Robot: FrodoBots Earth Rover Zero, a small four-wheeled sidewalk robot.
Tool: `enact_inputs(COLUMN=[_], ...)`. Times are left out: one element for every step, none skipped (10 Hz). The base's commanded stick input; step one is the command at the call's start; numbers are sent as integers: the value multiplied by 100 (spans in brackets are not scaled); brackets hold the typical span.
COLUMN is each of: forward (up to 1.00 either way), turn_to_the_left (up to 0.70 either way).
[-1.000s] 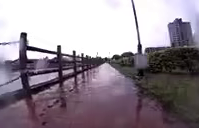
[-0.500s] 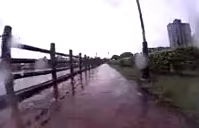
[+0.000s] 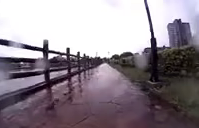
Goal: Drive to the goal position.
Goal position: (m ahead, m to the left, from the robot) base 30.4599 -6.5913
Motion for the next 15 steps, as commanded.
enact_inputs(forward=[100,100,100,100,100,100,100,100,100,100,100,100,100,100,100], turn_to_the_left=[0,0,0,0,0,0,0,0,0,0,0,0,0,0,0])
